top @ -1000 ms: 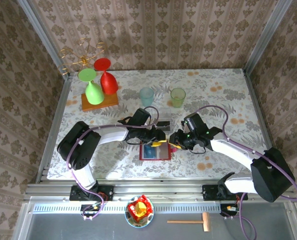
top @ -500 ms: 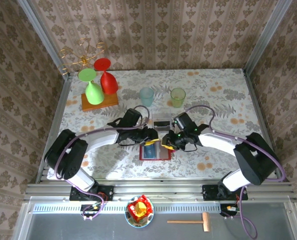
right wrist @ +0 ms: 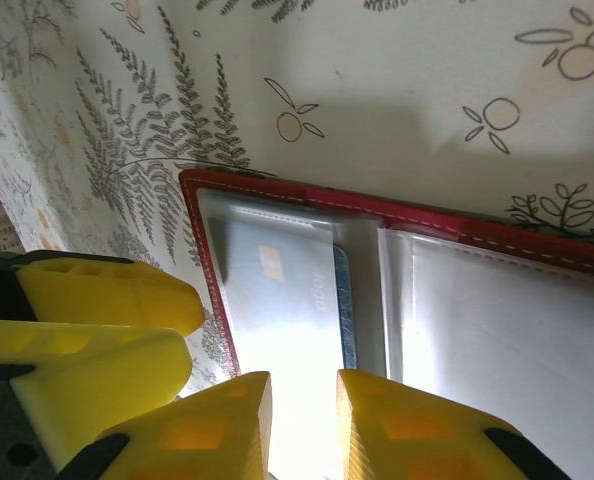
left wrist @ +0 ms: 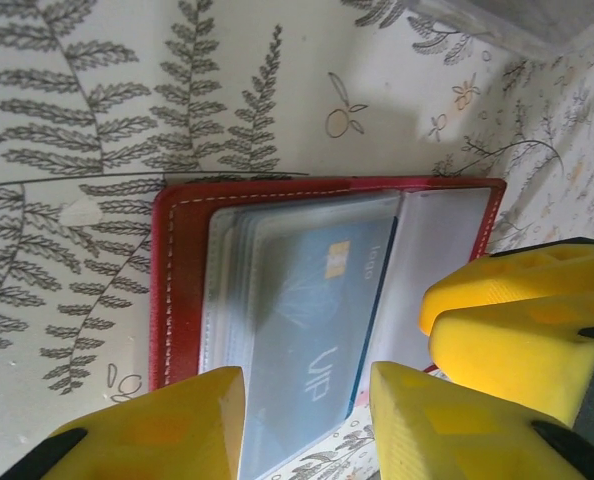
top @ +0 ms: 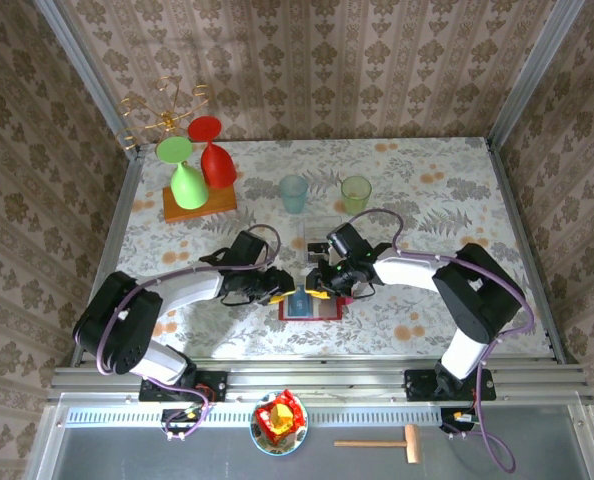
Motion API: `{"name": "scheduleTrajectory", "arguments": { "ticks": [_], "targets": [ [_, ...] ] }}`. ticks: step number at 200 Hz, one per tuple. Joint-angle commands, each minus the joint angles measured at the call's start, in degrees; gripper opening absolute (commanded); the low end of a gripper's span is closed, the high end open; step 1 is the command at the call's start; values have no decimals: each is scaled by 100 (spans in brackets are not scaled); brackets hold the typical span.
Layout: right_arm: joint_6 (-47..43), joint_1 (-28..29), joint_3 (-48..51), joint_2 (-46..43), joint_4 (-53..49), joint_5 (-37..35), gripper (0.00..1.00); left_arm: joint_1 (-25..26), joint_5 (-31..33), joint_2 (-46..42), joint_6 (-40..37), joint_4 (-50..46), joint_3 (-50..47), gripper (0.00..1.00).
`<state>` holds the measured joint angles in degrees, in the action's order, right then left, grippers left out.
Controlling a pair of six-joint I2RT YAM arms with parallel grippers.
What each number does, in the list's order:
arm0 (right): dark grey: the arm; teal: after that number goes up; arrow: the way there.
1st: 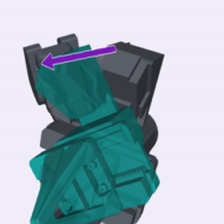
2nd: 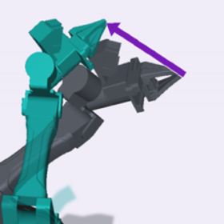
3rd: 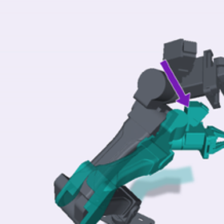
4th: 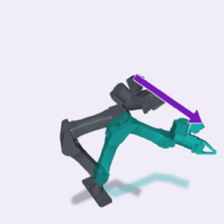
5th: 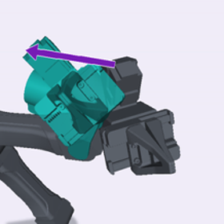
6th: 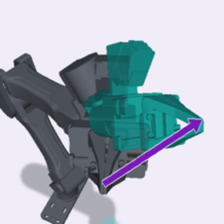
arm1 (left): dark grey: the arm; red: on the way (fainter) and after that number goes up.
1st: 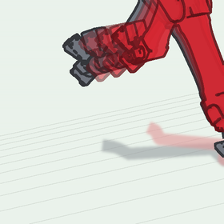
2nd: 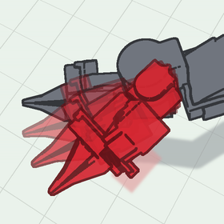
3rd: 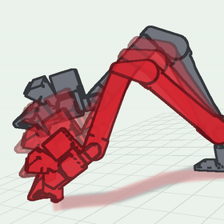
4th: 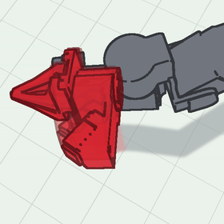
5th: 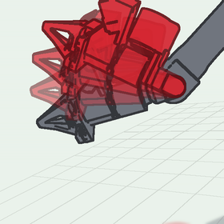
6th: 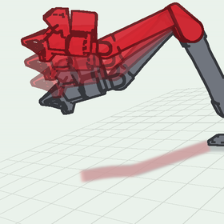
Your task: Take the credit cards out of the card holder
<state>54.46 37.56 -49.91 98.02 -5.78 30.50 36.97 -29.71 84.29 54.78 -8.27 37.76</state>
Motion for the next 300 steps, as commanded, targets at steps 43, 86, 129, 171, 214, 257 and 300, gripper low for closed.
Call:
{"name": "scheduleTrajectory", "arguments": {
  "ticks": [43, 86, 129, 171, 214, 257, 300],
  "targets": [
    [146, 115, -162, 203, 167, 167, 23, -72, -14, 175, -113, 108, -180, 37],
    [187, 164, -211, 282, 166, 150, 22, -128, 26, 198, -195, -30, -198, 37],
    [151, 173, -234, 345, 90, 123, 22, -146, -21, 246, -215, -16, -212, 37],
    [85, 199, -262, 360, -85, 27, 22, -160, -39, 281, -231, -8, -224, 37],
    [-40, 207, -320, 367, -335, -97, 22, -164, -53, 284, -253, -23, -244, 36],
    [-173, 208, -381, 386, -546, -210, 22, -173, -55, 259, -249, -28, -265, 36],
    [-199, 208, -380, 420, -549, -238, 23, -175, -66, 248, -248, -25, -269, 36]
  ]
}}
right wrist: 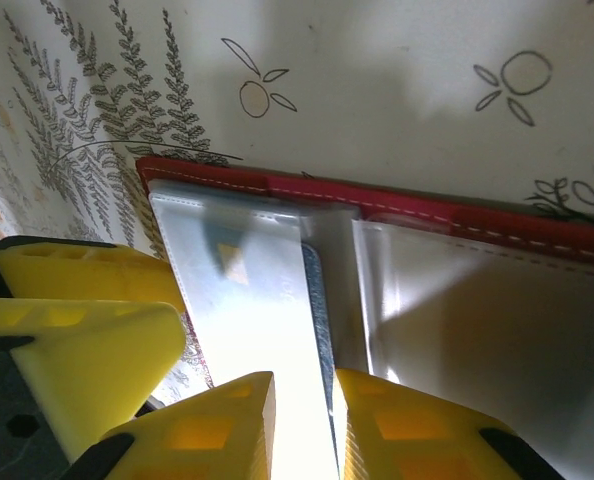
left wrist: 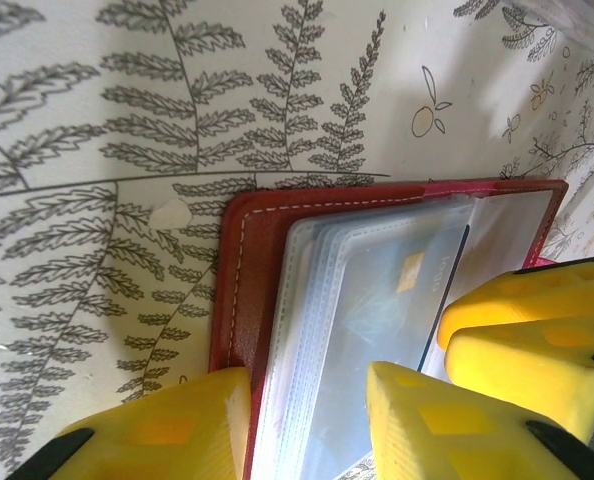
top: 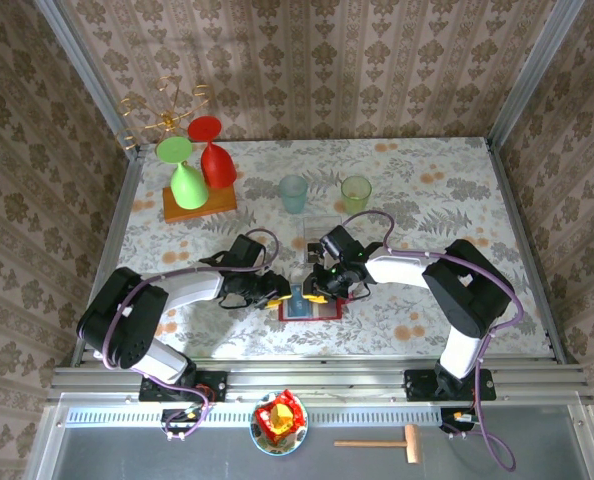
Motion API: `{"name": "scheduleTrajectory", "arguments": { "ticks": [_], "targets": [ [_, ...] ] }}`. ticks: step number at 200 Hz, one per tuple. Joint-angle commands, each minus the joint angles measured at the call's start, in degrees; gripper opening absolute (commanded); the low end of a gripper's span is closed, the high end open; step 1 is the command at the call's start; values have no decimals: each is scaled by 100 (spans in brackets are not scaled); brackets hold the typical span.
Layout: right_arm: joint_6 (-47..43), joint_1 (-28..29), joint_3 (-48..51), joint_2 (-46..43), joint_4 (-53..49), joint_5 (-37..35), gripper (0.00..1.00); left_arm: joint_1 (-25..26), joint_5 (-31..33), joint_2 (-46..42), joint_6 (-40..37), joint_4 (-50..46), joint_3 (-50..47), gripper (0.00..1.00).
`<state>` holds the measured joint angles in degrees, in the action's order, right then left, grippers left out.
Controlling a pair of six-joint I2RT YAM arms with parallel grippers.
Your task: Take the credit cards out of the card holder
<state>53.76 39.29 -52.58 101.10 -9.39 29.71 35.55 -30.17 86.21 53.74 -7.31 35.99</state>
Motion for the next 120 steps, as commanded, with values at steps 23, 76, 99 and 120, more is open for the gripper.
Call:
{"name": "scheduleTrajectory", "arguments": {
  "ticks": [23, 76, 99, 120],
  "targets": [
    [-159, 35, -129, 120, -240, -188, 23, -39, -12, 42, -144, -121, -92, 36],
    [-168, 35, -159, -49, -318, -236, 23, -48, -14, 27, -135, -112, -112, 36],
    [-119, 28, -151, -105, -251, -160, 21, -48, -13, 36, -135, -104, -109, 36],
    [-46, 44, -118, -103, -130, -53, 19, -48, -20, 49, -126, -93, -109, 36]
  ]
}}
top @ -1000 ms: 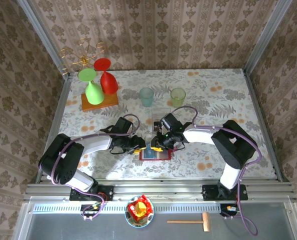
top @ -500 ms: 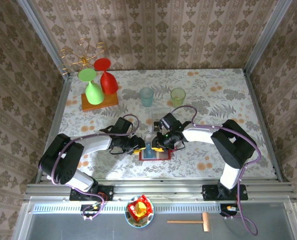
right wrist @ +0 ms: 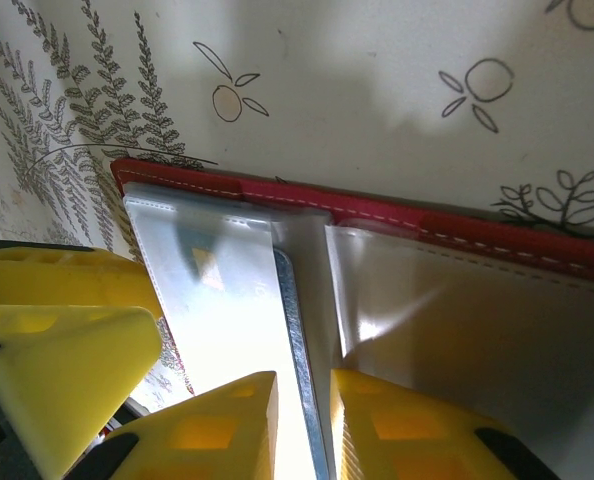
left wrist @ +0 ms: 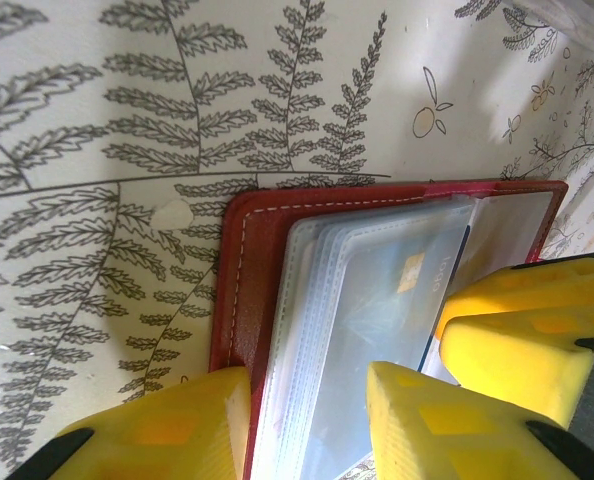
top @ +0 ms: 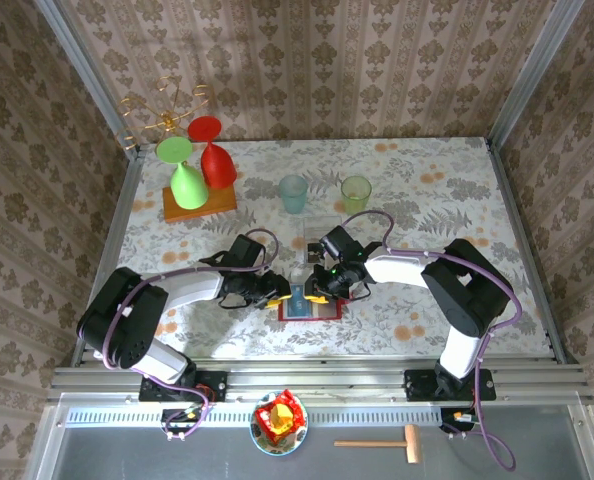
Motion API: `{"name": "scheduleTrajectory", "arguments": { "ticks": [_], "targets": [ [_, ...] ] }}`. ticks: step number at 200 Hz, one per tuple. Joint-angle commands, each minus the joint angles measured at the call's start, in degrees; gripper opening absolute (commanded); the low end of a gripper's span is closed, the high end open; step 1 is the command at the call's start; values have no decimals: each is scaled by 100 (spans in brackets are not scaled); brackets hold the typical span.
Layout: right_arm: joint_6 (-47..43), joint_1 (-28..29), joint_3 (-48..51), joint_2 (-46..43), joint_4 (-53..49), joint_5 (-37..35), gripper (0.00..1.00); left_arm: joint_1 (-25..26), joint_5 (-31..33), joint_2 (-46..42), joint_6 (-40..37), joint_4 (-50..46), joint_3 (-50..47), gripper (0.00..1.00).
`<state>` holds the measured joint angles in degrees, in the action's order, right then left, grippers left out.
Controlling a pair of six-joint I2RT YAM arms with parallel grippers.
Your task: Take the credit cards out of the card holder
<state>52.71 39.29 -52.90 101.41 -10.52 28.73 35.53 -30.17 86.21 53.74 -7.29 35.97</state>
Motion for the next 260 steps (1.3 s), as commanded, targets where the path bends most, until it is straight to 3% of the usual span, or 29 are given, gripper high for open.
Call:
{"name": "scheduleTrajectory", "arguments": {
  "ticks": [1, 114, 167, 260],
  "targets": [
    [61, 44, -82, -136, -9, 45, 19, -46, -18, 51, -126, -96, -107, 36],
    [126, 79, -61, -95, 72, 61, 12, -46, -22, 62, -117, -90, -107, 36],
    [99, 79, -78, -282, -125, -122, 19, -46, -24, 62, -111, -88, -116, 36],
    [265, 103, 24, -33, 279, 169, 18, -46, -33, 72, -113, -54, -116, 36]
  ]
}}
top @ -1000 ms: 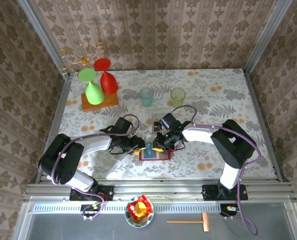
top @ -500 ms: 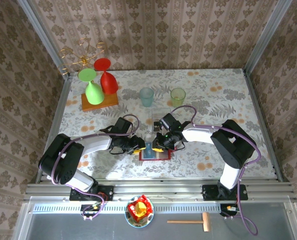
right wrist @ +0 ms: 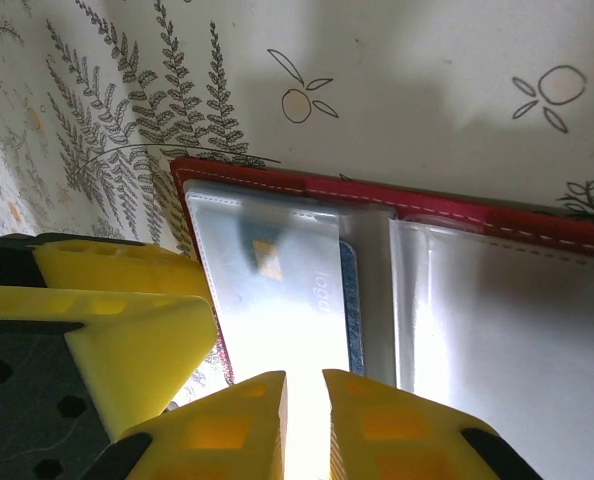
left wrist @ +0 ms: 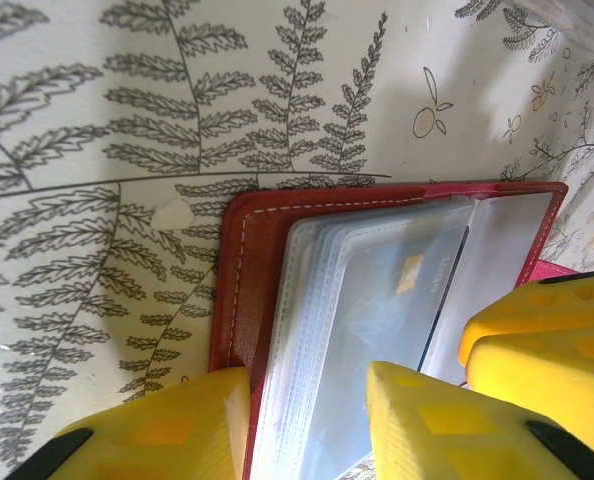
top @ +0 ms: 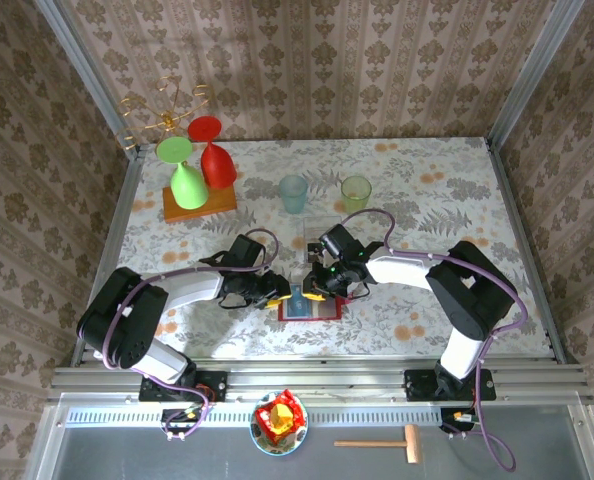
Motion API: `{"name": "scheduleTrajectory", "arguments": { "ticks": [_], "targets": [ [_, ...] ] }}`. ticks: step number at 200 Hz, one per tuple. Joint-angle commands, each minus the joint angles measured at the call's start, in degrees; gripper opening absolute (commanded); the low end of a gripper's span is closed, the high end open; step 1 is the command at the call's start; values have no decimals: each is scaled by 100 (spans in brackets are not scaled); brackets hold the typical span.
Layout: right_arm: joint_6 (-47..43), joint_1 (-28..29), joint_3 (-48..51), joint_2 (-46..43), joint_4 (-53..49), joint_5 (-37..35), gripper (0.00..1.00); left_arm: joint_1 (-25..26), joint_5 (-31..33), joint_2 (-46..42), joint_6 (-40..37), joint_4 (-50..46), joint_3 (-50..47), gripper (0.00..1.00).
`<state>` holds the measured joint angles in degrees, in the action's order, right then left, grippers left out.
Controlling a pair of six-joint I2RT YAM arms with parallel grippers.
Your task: Take the credit cards out of the card holder
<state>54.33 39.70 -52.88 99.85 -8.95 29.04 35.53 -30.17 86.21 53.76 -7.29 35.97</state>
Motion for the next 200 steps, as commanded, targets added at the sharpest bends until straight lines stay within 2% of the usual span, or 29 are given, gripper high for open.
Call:
{"name": "scheduleTrajectory", "arguments": {
  "ticks": [1, 200],
  "targets": [
    [104, 67, 23, 126, 121, 138, 18, -46, -33, 76, -113, -54, -121, 36],
    [-263, 68, -150, 114, -530, -302, 28, -96, -85, -49, -14, 25, -103, 36]
  ]
}}
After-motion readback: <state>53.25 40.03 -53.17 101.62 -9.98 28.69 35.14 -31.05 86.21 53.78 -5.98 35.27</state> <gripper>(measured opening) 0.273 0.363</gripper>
